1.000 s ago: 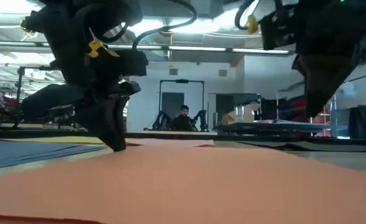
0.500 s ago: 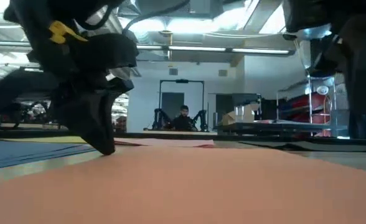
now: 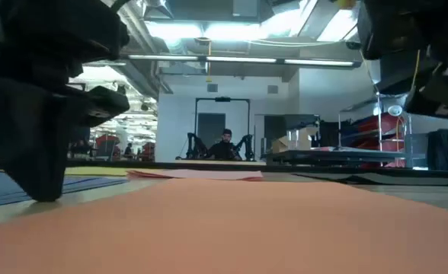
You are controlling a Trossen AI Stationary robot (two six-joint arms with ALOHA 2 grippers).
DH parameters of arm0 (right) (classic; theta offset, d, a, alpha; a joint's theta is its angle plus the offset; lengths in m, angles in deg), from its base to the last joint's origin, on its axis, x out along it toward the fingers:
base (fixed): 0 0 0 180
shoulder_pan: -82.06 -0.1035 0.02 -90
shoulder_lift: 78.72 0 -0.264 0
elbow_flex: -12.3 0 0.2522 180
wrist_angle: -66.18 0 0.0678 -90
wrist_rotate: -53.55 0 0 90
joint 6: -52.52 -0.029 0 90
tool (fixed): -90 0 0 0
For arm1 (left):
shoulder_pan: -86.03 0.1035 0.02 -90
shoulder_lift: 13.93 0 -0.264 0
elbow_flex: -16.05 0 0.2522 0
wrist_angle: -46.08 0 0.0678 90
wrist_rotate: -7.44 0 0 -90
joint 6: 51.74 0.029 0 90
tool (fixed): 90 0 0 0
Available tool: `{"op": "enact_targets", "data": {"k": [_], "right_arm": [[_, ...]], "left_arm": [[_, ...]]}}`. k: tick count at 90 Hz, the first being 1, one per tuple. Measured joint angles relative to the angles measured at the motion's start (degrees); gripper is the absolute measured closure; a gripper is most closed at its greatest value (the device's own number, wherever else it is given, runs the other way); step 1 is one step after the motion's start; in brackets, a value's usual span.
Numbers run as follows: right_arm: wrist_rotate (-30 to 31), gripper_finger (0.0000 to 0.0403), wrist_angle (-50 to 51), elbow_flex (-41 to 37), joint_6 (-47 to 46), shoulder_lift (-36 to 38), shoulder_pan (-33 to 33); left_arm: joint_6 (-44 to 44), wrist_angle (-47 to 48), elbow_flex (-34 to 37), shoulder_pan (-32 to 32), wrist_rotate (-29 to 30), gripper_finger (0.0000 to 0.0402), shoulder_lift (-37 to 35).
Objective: Organize paper
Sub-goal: Adjust the stacked orange papers
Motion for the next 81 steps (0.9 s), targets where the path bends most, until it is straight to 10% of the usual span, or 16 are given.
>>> {"op": "enact_targets", "data": {"k": [81], "right_arm": [[-3.0,0.0403,-2.8,0.0,-2.4,-2.3,-1.1]], "left_arm": [[-2.9,-6.0,-2.9,-0.4,-5.7,0.0402,4.4]]}}
